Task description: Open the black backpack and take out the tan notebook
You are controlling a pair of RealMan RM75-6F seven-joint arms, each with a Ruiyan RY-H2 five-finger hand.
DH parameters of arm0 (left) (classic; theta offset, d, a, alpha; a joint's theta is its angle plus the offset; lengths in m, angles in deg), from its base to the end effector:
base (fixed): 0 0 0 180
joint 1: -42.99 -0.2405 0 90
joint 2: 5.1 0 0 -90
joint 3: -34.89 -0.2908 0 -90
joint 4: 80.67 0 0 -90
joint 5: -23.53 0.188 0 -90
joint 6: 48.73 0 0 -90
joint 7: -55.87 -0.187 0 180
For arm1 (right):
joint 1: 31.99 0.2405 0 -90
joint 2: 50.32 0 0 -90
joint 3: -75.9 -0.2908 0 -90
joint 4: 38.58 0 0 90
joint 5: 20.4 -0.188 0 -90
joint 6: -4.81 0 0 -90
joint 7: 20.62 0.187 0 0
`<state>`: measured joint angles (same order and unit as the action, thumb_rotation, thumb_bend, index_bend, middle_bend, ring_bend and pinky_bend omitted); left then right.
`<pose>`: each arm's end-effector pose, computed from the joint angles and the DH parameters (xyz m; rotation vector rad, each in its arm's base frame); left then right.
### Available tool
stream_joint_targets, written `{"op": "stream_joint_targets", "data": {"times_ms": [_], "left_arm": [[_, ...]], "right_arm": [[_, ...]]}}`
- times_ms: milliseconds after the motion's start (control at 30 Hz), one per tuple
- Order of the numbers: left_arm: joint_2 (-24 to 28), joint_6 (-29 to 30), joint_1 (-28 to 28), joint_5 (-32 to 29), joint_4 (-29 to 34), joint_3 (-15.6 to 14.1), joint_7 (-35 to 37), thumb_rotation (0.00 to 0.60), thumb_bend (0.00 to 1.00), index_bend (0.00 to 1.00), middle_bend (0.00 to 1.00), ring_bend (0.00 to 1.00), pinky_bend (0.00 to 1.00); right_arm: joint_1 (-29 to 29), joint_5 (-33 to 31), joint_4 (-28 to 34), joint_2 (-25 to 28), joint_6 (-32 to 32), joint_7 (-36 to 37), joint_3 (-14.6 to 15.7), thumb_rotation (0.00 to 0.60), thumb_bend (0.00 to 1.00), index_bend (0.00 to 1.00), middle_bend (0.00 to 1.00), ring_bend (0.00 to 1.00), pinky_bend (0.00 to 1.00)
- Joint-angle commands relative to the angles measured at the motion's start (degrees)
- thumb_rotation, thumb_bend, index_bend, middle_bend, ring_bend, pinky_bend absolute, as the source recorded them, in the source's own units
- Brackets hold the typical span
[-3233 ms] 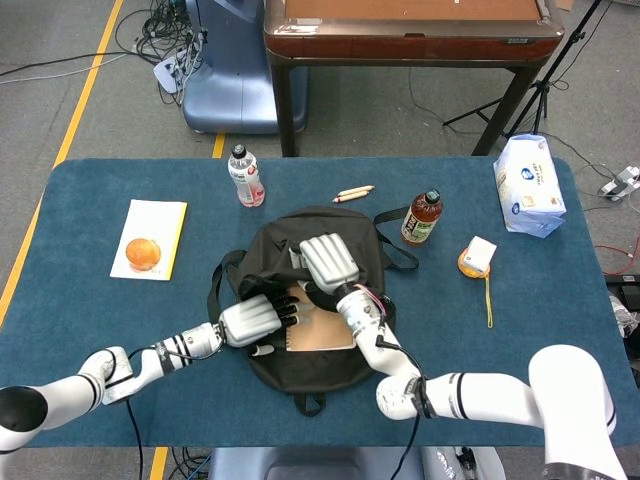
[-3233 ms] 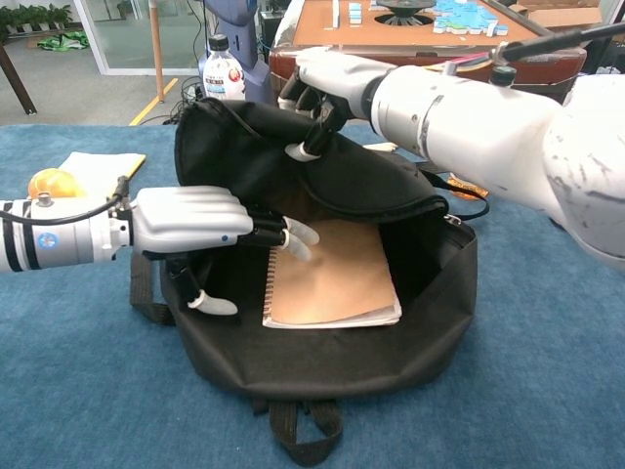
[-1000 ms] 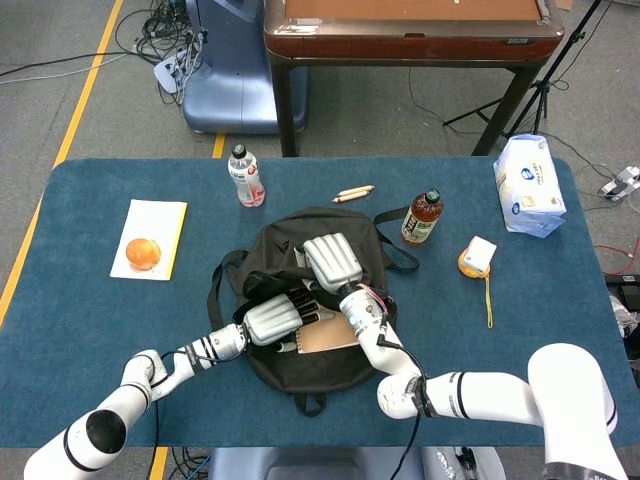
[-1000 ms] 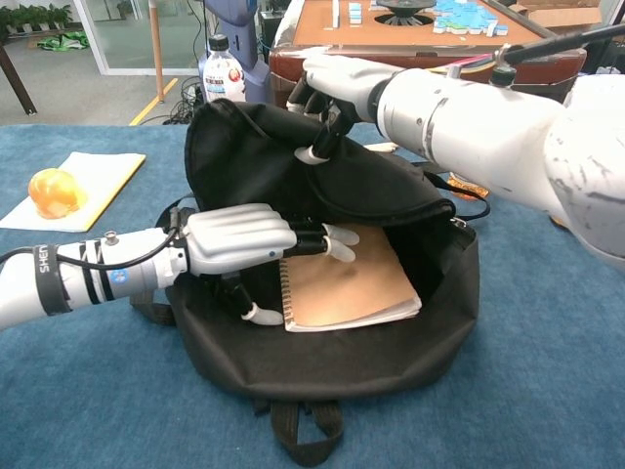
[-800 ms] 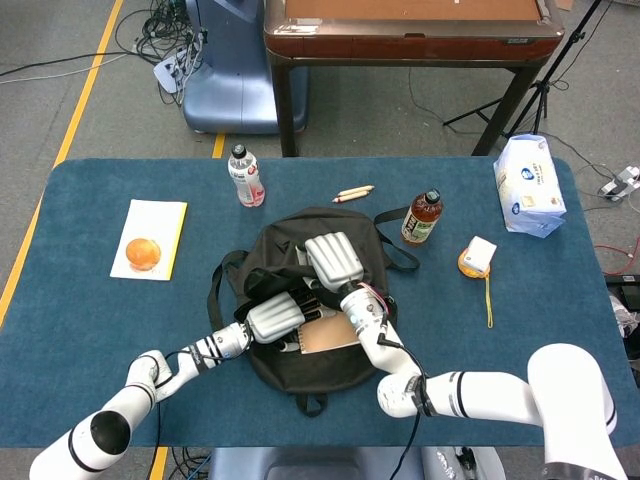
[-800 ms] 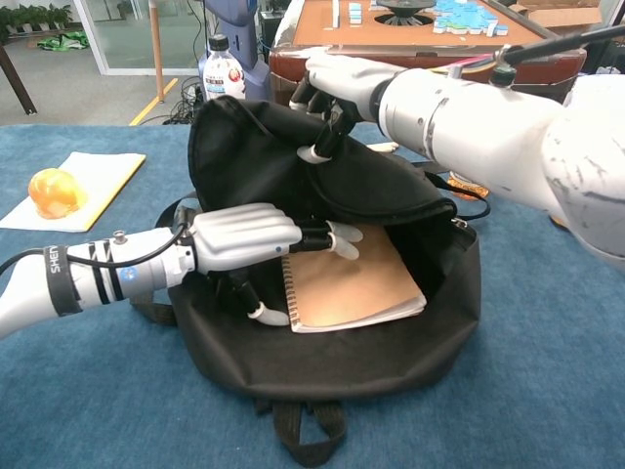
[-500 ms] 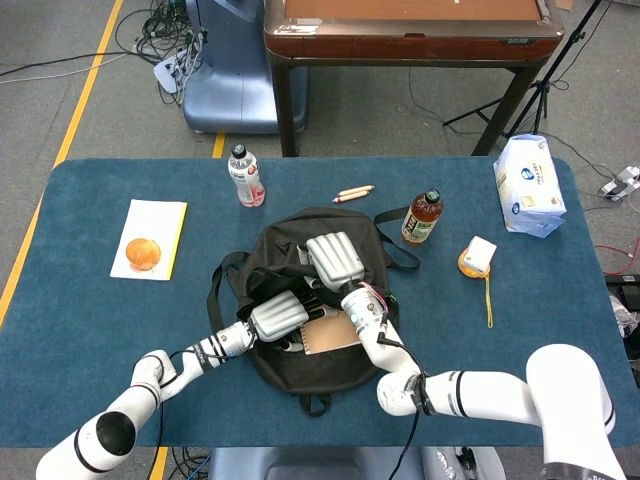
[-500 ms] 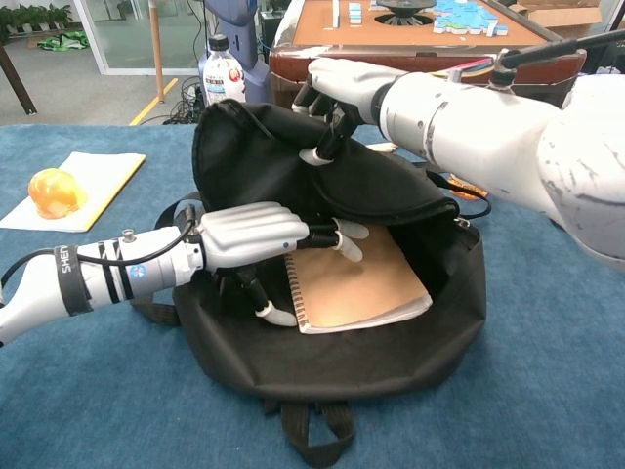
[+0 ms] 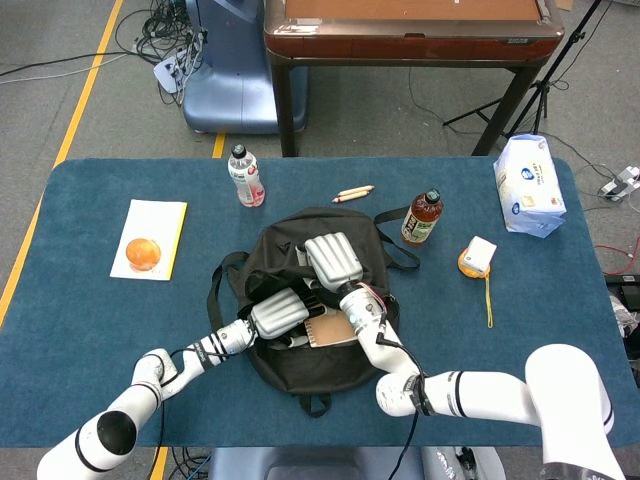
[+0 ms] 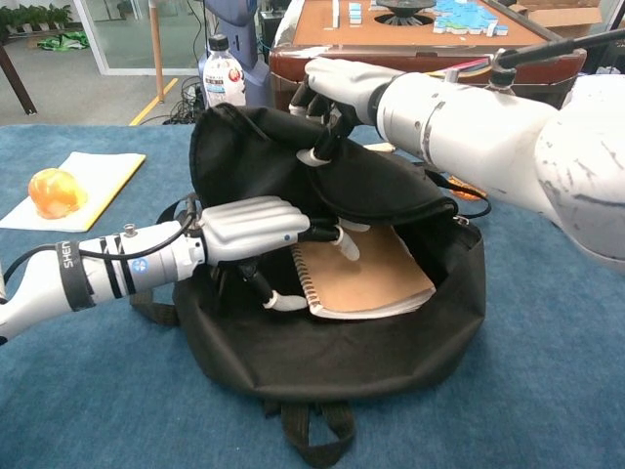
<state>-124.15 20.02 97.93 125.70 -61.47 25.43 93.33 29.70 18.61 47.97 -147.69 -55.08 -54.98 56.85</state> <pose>-0.0992 0.3999 -0.1391 -2.3875 -0.6006 -1.2627 -0.0266 -0.4408 -0.0387 1.8197 -0.9934 1.0305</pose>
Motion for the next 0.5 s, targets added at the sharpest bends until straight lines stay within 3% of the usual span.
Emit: {"op": "stream_joint_targets", "data": {"times_ms": [33,500], "left_arm": [[-0.09,0.01,0.03,-0.03,0.0,-0.02,-0.12,0.6,0.35,0.3,0.05,0.05,0.13],[-0.34,-0.74,0.31,-0.43,0.72,-0.01,-0.08,0.6,0.46,0.59,0.05,0.05,0.12]], "right_arm": [[0.06,0.06,0.0,-0.05,-0.07,-0.13,0.0,0.6,0.43,0.7,0.61,0.48,0.43],[0.03,-0.08,-0.16,0.16,0.18,-0.12,-0.03,0.6,0.43,0.7,0.61,0.49,0.43]]}}
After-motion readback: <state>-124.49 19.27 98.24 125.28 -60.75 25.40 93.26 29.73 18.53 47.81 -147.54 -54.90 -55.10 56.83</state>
